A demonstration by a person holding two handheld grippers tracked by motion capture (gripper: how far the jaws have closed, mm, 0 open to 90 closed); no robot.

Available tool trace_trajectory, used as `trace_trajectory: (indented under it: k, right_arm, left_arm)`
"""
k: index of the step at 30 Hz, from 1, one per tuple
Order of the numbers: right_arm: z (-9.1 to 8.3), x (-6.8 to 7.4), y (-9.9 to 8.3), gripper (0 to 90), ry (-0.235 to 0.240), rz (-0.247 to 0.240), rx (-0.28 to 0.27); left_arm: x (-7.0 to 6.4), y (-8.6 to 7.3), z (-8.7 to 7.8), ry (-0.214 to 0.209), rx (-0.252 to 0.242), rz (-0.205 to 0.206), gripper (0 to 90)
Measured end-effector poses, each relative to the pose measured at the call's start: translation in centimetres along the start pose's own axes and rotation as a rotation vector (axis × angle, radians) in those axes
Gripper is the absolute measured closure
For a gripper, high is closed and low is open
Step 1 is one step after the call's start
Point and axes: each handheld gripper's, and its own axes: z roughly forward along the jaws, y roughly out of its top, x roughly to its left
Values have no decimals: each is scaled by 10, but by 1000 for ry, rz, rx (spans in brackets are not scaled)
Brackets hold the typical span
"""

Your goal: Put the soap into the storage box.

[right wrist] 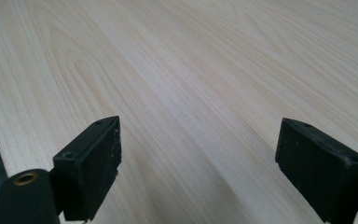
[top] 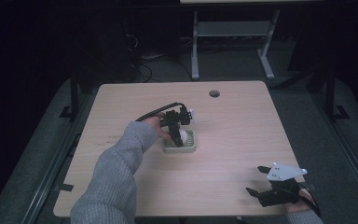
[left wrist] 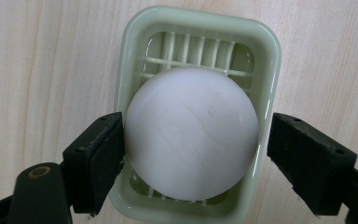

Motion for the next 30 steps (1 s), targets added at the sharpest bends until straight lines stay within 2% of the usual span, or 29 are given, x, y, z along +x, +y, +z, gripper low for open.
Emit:
trace_trajectory:
  k: [8,15,17,20,21,25,30]
  right_arm:
    - [0,0,0,137,2,7,0]
    - [0,0,0,138,2,11,-1]
    - [-1,0,0,138,0,17,0]
    - [-1,-1,0,137,-2,21,-1]
    - [-1,-2,-1,138,-6,2,4]
    - [-1,-1,0,137,-5,17,5]
    - [-1,-2,-1,138,-7,10,0]
  left_arm:
    - [1,-4,-8,0,-15,-3,200]
    - [-5,-6,-15,11,-19,4,202]
    - [-7,-7,-16,19,-7,13,203]
    - [-8,-8,-19,24,-11,13,204]
    - [-9,-9,-20,25,-15,12,205]
    - [-10,-11,-25,26,-23,4,205]
    - [-15,-14,-28,34,-19,9,206]
